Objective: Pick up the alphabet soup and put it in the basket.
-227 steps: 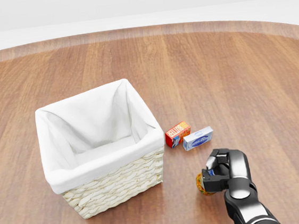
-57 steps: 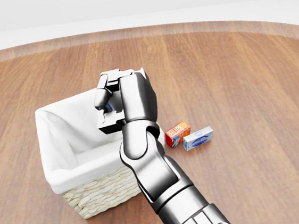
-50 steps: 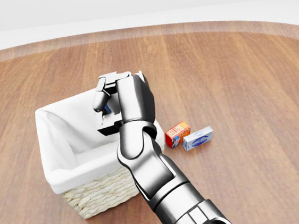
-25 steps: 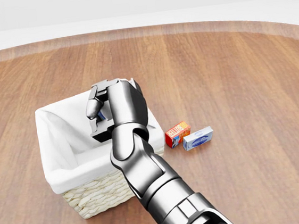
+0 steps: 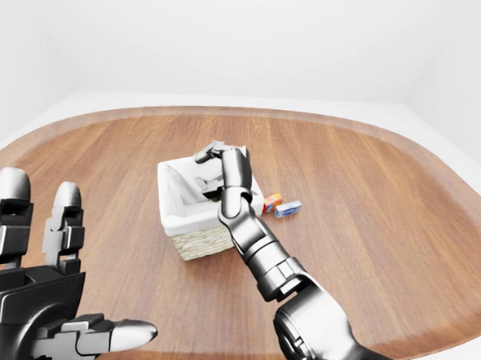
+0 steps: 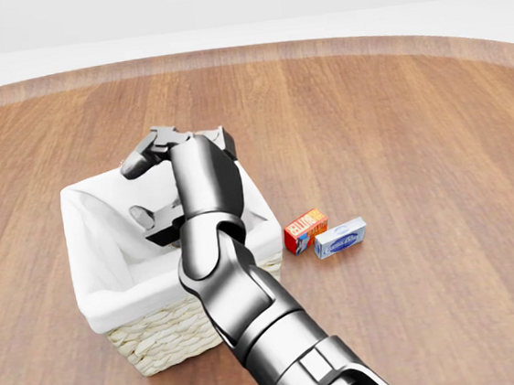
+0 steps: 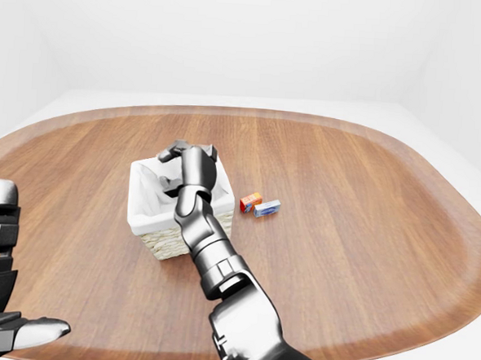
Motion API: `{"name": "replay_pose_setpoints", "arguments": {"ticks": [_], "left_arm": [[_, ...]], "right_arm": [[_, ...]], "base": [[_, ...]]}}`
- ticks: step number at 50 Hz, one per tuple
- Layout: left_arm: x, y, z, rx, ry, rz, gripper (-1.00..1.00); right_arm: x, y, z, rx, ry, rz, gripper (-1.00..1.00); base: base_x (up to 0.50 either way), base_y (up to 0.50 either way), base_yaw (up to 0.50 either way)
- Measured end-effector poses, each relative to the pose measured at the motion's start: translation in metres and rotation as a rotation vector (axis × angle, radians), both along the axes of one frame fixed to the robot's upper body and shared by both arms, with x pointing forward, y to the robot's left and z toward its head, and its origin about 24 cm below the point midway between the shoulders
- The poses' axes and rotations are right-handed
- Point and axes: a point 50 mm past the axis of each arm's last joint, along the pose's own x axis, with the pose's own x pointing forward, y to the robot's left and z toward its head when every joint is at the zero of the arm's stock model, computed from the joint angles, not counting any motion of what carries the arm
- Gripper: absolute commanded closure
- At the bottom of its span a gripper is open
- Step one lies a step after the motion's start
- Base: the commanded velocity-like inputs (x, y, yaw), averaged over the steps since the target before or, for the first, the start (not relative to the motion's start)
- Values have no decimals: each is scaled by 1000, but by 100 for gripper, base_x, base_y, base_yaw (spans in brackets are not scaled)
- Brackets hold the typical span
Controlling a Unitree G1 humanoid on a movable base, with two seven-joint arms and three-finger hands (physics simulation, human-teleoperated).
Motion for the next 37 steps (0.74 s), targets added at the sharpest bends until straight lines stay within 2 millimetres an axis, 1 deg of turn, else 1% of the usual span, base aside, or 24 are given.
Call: {"name": "replay_pose_setpoints", "arguments": {"ticks": [12,37], "left_arm": [[0,0,-1,-3,8,-4,-100],[0,-1,-1,1,5,-4,-100]], "right_arm": [[-1,2,4,10,-13,5,-100],[-1,3,4,11,-14,7,-100]], "base": [[0,0,0],[0,0,0]]}}
